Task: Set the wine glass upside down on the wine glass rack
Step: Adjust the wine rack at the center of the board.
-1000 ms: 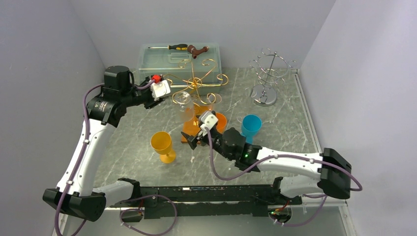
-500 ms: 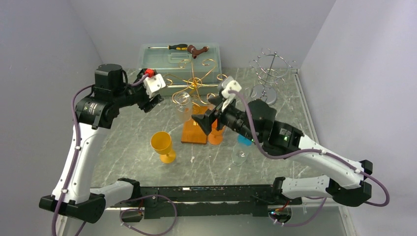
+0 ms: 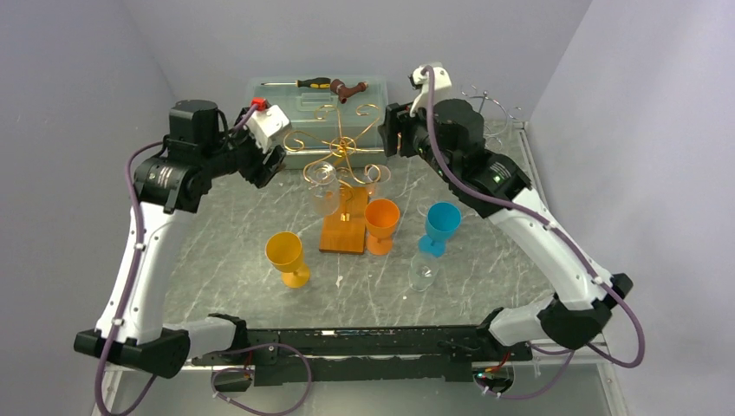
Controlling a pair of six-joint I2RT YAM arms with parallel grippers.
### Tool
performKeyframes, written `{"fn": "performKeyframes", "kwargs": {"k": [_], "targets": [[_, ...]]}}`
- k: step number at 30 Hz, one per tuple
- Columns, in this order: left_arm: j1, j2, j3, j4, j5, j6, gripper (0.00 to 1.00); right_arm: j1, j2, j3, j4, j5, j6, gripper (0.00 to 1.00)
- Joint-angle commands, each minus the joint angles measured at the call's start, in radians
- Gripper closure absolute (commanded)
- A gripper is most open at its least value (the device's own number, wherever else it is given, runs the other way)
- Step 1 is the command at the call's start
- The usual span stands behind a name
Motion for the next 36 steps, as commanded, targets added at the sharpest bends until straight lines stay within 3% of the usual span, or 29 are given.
{"fn": "performKeyframes", "kwargs": {"k": [1,13,26,36], "targets": [[-0.001,0.058,0.017,0.075,-0.08,-0.017,0.35,-0.053,0.061,0.057,-0.041,-0.021,0.021,0.39],[-0.001,0.157,0.068,0.131,-0.05,-0.009,0.38,-0.11,0.138,0.054,-0.047,-0.113,0.044,0.54],[-0.001,0.179,0.037,0.146,-0.004,0.023,0.43,-0.11,0.101,-0.055,-0.029,-0.17,0.078,0.57],[-0.001,0.192,0.017,0.231,-0.069,0.06,0.45,-0.109,0.114,-0.09,-0.019,-0.271,0.138,0.63]]}}
